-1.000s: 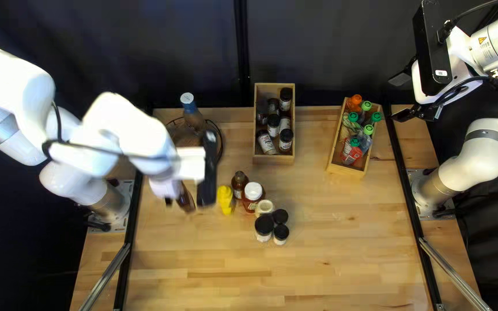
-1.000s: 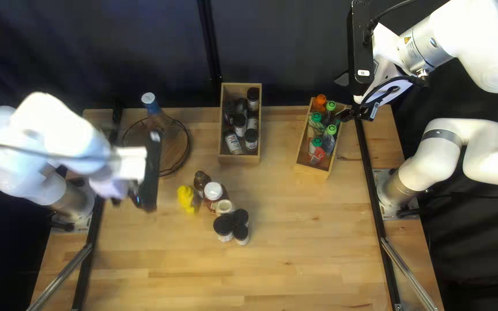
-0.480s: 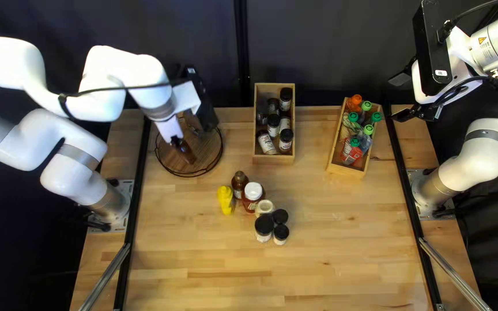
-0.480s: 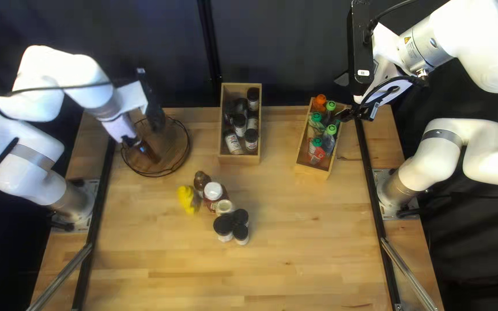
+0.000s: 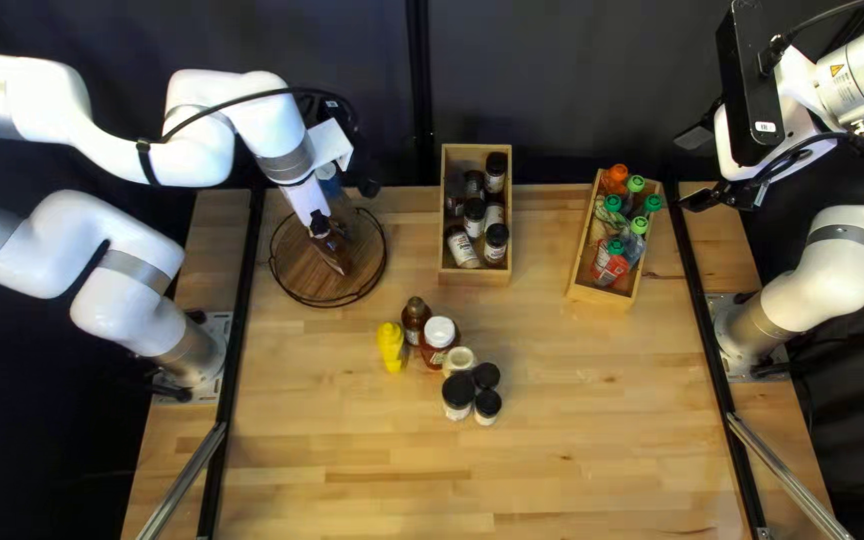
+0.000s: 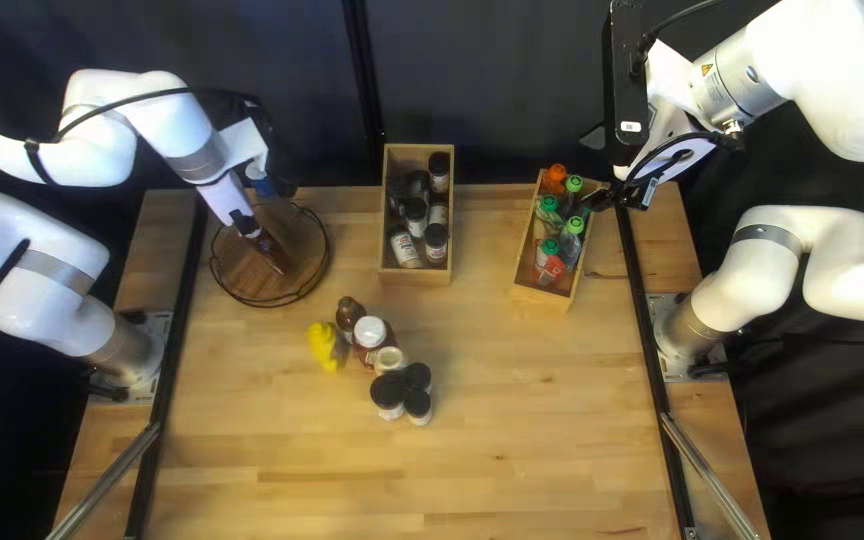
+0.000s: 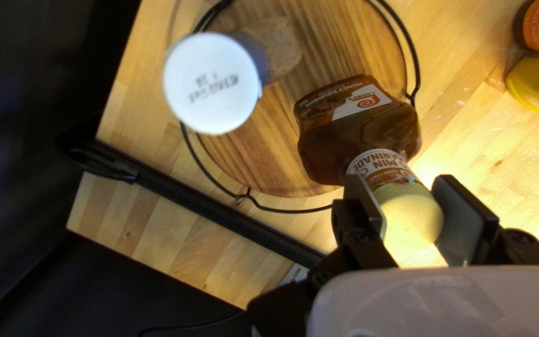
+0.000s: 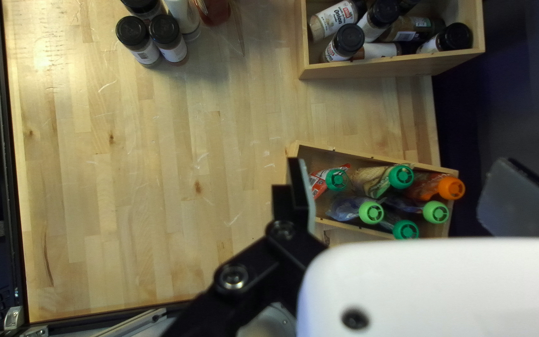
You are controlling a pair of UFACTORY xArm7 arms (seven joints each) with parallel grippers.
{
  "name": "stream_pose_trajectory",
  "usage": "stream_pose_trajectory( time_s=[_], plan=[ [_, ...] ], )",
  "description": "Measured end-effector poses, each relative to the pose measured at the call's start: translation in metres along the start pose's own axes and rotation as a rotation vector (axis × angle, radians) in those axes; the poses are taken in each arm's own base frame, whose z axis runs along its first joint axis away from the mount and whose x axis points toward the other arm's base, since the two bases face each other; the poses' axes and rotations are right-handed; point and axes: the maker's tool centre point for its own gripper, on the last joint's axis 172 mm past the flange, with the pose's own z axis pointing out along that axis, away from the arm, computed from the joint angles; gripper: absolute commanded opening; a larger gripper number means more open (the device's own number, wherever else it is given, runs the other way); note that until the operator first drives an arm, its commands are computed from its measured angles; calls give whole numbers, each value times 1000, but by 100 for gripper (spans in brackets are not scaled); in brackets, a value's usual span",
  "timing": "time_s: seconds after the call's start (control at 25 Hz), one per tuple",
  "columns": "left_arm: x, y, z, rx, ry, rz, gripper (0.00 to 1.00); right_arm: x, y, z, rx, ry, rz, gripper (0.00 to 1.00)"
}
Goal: Separate condiments, baby food and spices and place it in 3 different racks/containers
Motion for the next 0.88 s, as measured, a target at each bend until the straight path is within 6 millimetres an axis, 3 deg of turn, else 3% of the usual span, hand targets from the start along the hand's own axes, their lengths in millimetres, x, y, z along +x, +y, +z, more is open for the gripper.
stream_pose_trajectory(
  time_s=[0.16,0.2,0.24,0.32,0.68,0.88],
  plan=[
    [2,5,5,-12,-8,5,3,0,0,0,0,0,0,100],
    [3,6,6,-15,-10,7,49,0,0,0,0,0,0,100],
    [3,8,6,-17,-12,9,87,0,0,0,0,0,0,100],
    [4,12,5,-15,-19,15,100,0,0,0,0,0,0,100],
    [5,43,-33,83,-26,42,100,0,0,0,0,0,0,100],
    [0,88,-62,136,0,160,100,0,0,0,0,0,0,100]
  ],
)
